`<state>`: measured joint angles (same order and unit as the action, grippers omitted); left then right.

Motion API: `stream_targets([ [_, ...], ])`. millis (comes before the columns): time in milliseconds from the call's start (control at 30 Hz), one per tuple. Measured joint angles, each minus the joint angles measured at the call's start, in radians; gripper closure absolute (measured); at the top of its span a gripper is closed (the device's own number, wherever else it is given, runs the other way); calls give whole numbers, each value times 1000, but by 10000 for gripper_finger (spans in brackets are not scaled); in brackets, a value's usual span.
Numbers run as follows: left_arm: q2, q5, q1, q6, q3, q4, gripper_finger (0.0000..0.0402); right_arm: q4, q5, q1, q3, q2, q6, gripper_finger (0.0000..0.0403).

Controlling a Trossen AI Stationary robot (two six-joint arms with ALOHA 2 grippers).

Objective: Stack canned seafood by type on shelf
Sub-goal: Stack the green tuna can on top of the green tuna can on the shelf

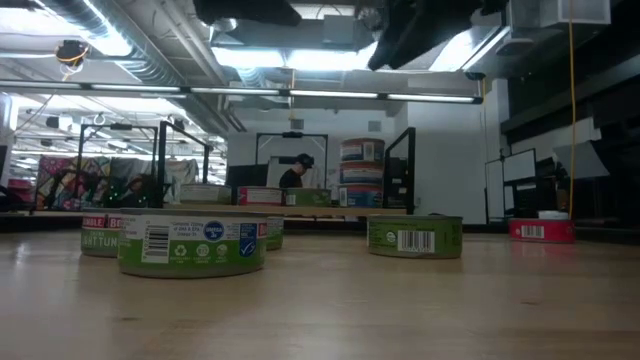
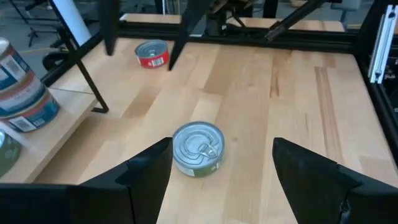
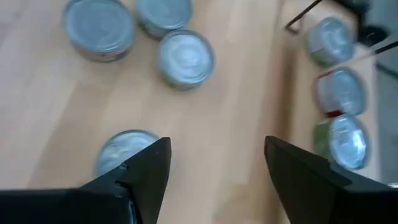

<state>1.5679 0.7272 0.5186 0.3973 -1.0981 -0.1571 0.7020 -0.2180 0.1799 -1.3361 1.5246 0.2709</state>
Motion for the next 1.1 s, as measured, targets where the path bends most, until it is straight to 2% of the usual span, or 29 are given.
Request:
stream_targets([
  [167,33,-5,-12,-47,0,-4,129,116,58,18,0,0,-40,143],
  [300,72,-12,-46,-115,1,23,129,230,62,34,0,0,-40,143],
  [600,168,-216,-163,-217,1,237,129,394,83,78,2,0,-67,143],
  [767,197,-338,-214,-253,1,292,129,394,136,90,63,0,-65,143],
  [1100,327,-432,-250,-549,1,353,129,204,123,91,262,1,-36,143],
])
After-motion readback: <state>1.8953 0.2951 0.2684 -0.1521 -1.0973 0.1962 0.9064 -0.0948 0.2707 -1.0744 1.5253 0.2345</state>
